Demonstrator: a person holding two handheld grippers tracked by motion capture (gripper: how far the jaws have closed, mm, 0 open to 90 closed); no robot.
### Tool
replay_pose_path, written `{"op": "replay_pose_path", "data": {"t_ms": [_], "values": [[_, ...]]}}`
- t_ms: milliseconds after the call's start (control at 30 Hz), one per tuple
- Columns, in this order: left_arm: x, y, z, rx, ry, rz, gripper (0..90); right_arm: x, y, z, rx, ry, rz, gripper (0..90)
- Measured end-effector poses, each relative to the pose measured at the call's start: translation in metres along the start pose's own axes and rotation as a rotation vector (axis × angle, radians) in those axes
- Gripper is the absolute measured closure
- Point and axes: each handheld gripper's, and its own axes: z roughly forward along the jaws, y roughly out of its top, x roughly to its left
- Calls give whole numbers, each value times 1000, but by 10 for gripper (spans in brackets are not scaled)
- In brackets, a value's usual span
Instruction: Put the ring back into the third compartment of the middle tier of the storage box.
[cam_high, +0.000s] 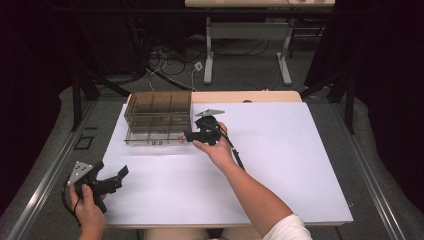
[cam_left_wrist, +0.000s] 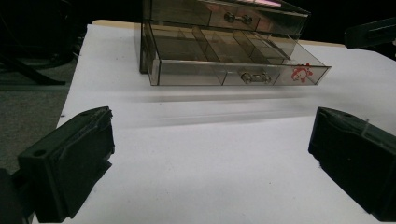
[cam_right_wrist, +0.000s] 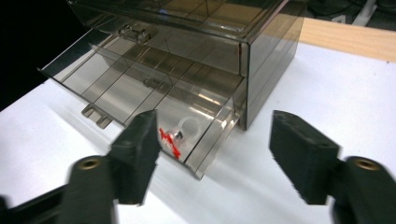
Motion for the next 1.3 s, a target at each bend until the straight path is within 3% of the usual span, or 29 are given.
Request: {"op": "replay_pose_path", "data": {"t_ms": [100, 300, 500, 667, 867, 1133, 1300], "values": [[0, 1, 1, 0, -1, 1, 3, 0, -1, -4, 1, 2, 17, 193], [-1, 1, 1, -1, -3, 3, 3, 3, -4, -15, -14, 10, -10, 143], [0, 1, 0, -4, -1, 3, 3, 5, -7, -24, -7, 42, -22, 12], [0, 0, 0, -5, 4, 4, 3, 6, -11, -33, 5, 39, -22, 0], [-1, 1, 0, -4, 1, 2, 3, 3, -20, -46, -17, 20, -21, 0], [-2, 1, 0, 2, 0, 7, 3, -4, -33, -77, -60, -21, -17, 0], [-3, 1, 0, 3, -1, 6, 3, -11, -44, -94, -54, -33, -13, 0]]}}
